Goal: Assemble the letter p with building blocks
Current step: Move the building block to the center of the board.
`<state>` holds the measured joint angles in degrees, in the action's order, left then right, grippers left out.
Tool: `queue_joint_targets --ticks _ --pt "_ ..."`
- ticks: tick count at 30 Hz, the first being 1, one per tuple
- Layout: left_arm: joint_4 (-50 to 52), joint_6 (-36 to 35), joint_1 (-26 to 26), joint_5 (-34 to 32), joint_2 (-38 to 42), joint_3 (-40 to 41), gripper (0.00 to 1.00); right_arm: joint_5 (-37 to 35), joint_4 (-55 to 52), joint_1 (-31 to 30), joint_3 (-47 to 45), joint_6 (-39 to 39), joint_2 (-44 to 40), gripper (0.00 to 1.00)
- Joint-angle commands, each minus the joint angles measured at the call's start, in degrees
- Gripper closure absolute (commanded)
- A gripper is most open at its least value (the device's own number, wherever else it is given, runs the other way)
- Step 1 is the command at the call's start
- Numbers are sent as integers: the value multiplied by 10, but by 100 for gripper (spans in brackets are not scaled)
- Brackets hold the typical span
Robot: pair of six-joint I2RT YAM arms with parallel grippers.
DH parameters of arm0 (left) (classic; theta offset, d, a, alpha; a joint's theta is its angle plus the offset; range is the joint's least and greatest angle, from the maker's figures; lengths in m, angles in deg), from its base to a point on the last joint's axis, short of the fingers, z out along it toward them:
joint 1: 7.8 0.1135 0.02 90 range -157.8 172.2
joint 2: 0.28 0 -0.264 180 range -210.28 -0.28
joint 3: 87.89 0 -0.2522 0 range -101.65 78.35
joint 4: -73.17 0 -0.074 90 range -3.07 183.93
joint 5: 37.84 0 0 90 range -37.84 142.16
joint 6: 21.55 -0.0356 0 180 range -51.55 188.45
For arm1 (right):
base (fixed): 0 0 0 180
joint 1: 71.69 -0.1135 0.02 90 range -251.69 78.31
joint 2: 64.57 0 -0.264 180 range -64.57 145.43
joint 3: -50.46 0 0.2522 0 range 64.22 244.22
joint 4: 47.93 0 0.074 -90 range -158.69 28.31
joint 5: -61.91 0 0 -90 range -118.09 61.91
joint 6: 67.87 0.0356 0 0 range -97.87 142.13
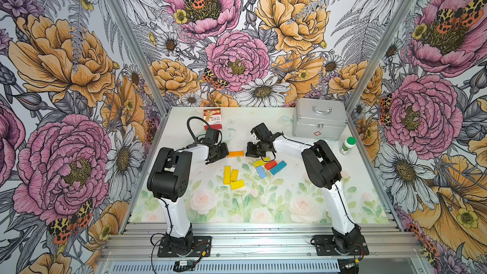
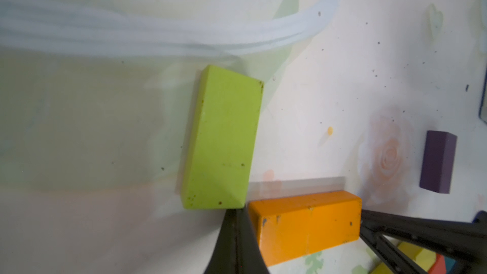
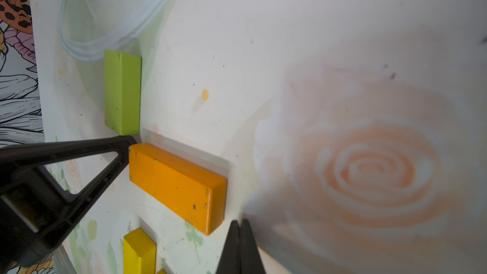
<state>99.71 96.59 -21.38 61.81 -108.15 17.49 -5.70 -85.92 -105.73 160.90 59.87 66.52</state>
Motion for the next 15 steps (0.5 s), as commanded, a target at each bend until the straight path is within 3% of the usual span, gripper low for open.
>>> queue_joint_targets --ticks 1,15 --pt "17 1 -19 7 -21 8 100 11 3 4 12 2 14 100" --pt "-3 32 -54 7 -2 46 100 21 3 4 -40 -6 -10 100"
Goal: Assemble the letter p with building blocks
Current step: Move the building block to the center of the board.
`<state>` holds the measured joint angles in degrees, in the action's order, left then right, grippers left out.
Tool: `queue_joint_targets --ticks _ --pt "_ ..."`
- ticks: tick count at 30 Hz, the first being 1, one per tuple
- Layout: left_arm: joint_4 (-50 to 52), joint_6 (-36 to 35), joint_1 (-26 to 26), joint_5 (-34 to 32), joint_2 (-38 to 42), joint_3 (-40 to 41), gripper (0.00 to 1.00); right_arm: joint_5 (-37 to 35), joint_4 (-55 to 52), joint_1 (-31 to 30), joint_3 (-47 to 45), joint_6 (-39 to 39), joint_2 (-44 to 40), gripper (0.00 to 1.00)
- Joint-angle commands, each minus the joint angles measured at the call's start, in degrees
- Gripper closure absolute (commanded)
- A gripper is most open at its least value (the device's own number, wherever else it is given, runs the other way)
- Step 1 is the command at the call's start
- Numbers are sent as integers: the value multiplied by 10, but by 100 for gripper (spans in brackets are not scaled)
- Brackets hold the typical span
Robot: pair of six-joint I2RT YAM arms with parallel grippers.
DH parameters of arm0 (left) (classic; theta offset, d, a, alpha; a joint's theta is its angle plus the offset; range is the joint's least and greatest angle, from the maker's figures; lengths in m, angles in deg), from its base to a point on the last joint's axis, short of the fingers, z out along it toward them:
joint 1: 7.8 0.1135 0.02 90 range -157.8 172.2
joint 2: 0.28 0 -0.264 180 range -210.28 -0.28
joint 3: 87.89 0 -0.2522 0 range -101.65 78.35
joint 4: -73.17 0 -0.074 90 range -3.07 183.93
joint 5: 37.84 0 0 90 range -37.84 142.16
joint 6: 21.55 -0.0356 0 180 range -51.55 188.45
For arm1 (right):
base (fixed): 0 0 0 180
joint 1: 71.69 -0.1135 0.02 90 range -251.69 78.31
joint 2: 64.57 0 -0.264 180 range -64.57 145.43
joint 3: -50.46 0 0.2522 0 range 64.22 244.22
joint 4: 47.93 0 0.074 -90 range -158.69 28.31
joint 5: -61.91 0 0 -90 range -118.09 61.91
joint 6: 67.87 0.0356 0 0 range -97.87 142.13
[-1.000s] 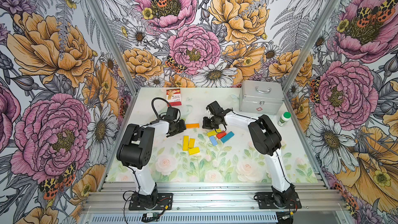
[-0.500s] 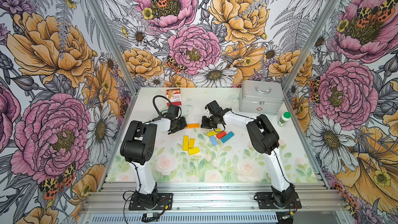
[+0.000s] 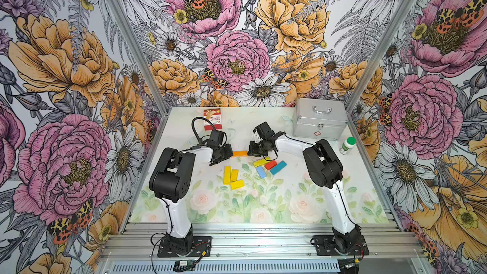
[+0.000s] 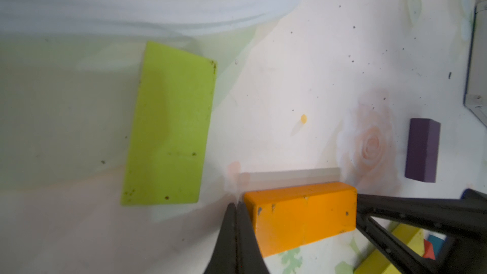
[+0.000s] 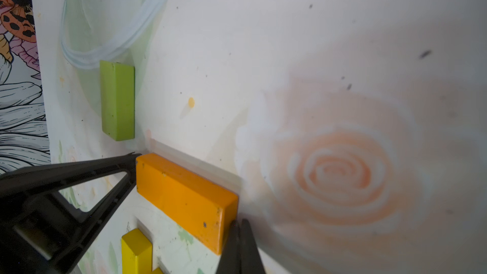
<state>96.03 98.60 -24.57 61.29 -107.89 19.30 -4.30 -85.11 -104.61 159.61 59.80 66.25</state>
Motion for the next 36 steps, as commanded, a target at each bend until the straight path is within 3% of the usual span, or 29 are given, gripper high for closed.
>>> queue_joint_targets --ticks 1,13,23,27,36 --pt "33 13 -23 13 0 32 100 8 -5 -8 -33 -5 -9 100" --pt "24 19 -22 -6 76 102 100 -2 2 -23 -94 -5 -47 100" --pt "19 11 31 -1 98 91 100 -25 1 -22 -98 4 -64 100" --pt "14 13 37 -19 140 105 88 -55 1 -22 -102 -8 -87 100" --pt "5 22 40 -36 229 157 69 -92 0 -45 -113 -77 -180 55"
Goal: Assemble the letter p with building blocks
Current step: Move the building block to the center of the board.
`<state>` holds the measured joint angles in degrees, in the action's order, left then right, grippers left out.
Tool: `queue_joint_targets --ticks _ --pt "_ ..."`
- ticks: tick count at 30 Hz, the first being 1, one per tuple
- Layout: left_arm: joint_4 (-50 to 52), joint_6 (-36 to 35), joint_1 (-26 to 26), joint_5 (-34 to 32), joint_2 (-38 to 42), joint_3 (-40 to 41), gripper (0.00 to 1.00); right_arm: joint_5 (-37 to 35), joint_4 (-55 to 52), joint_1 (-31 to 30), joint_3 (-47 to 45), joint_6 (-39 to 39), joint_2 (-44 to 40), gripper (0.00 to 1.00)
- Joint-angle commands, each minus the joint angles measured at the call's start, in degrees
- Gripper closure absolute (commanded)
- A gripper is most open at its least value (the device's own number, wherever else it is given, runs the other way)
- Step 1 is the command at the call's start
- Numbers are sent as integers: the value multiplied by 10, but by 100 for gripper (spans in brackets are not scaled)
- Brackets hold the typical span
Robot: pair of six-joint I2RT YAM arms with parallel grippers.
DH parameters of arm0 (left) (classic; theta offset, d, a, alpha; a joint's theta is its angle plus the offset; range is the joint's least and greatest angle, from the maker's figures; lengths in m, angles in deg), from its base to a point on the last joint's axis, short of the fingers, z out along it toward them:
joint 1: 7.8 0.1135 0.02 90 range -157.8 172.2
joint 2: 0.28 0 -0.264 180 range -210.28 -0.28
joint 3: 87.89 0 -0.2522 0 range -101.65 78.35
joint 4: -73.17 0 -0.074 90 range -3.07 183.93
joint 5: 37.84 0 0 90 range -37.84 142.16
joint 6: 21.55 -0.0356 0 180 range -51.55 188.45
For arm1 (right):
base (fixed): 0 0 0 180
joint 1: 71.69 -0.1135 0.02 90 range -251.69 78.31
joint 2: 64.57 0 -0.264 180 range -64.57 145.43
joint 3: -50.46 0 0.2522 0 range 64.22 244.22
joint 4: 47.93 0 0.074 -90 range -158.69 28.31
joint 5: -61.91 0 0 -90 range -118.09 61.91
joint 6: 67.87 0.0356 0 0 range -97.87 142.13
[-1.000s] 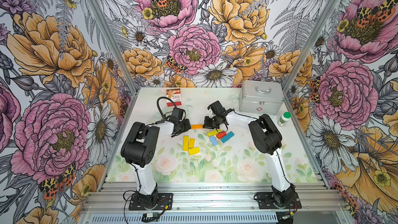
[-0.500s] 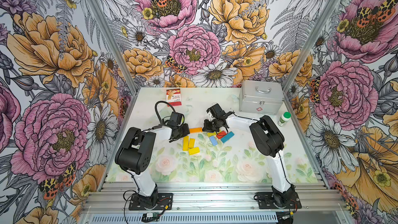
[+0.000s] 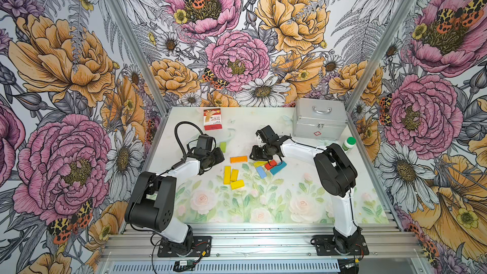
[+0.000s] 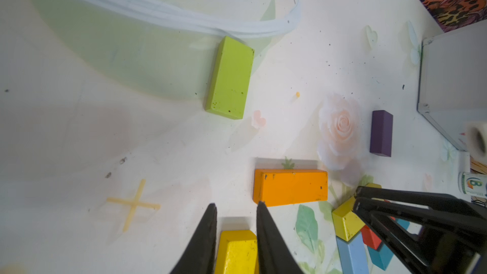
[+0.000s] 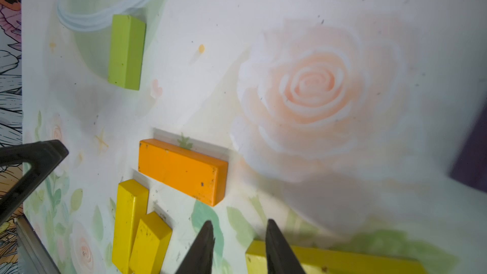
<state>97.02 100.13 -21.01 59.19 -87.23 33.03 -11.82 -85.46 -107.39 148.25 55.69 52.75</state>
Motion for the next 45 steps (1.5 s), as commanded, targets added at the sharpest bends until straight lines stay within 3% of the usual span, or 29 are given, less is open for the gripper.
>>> queue_joint_targets --ticks 1,5,12,19,26,30,45 --pt "-4 10 4 -18 33 26 66 -13 3 -24 -1 -42 -52 50" --pt "5 19 7 -23 65 50 61 -16 -26 -55 7 -40 -61 38" --pt "-2 49 33 -6 141 112 48 -71 -84 -121 24 9 -35 36" --pt "-10 49 58 27 171 137 43 -116 -125 -163 78 52 21 29" --pt "-20 41 72 42 167 144 43 -167 -143 -170 93 97 44 31" --pt "-26 33 79 52 158 142 44 -165 -148 -169 108 104 61 38" --pt "-44 12 107 77 129 139 45 -151 -150 -178 162 124 117 48"
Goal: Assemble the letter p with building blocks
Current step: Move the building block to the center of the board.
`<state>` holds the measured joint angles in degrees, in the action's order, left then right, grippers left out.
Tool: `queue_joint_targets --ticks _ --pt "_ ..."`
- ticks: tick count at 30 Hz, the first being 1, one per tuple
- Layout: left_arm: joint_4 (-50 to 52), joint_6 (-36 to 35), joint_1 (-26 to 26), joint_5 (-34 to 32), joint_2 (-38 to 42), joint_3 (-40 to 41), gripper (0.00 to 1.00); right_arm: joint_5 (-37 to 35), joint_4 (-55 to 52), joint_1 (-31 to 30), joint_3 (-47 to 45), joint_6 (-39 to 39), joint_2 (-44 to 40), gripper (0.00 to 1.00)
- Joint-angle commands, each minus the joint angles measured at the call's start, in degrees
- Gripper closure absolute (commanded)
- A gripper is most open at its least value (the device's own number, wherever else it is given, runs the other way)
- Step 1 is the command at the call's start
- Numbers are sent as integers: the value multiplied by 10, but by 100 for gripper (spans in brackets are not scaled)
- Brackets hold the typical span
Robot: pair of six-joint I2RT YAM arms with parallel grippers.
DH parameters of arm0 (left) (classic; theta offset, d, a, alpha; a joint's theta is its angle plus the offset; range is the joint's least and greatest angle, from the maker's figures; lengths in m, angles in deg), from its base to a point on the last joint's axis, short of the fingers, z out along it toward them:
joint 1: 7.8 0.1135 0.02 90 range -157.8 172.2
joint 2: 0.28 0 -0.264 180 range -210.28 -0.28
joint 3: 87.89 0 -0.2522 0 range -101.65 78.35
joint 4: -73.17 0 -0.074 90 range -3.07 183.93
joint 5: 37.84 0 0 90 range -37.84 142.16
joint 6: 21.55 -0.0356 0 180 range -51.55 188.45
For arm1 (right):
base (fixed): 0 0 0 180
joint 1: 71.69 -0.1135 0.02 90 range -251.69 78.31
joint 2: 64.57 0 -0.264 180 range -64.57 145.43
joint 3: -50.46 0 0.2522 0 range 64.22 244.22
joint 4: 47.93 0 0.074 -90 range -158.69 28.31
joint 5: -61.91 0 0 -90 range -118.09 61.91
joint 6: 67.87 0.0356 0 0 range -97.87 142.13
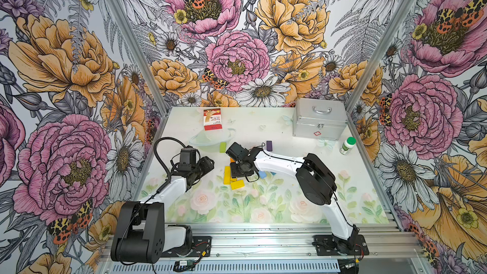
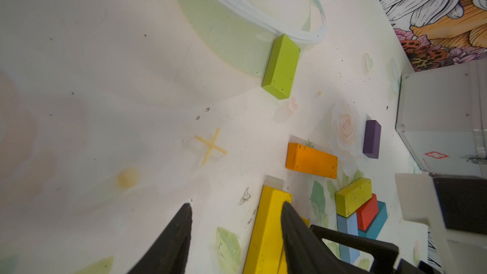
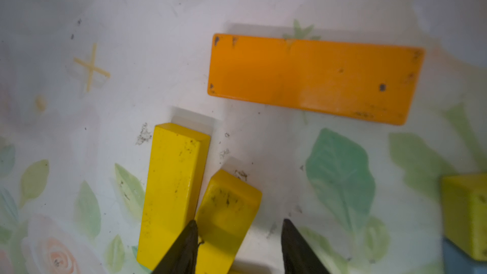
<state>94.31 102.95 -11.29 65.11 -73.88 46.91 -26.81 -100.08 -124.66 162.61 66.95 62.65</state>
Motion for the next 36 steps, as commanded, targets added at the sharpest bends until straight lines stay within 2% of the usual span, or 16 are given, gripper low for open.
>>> queue_joint_targets --ticks 1,9,12,16,21,23,30,36 --pt "-18 -15 12 20 -5 2 45 -1 -4 -6 21 14 20 48" --pt "-25 -18 13 27 -8 1 46 -11 -30 -17 23 22 31 49" --pt "-27 -19 12 30 -7 2 46 -24 -45 -21 15 23 28 54" --pt "-27 -20 10 29 -6 2 47 -35 -46 -21 -7 25 14 67" --pt "-25 -20 -3 26 1 0 48 -44 -46 -12 -20 16 0 93" --pt "-20 -15 -17 16 7 -4 48 -60 -46 -7 -28 8 -17 99" --pt "-9 9 -94 -21 22 -21 49 -68 -46 19 -42 -14 -60 100" --pt "-9 27 -137 -42 20 -20 50 -63 -44 23 -24 -27 -45 100"
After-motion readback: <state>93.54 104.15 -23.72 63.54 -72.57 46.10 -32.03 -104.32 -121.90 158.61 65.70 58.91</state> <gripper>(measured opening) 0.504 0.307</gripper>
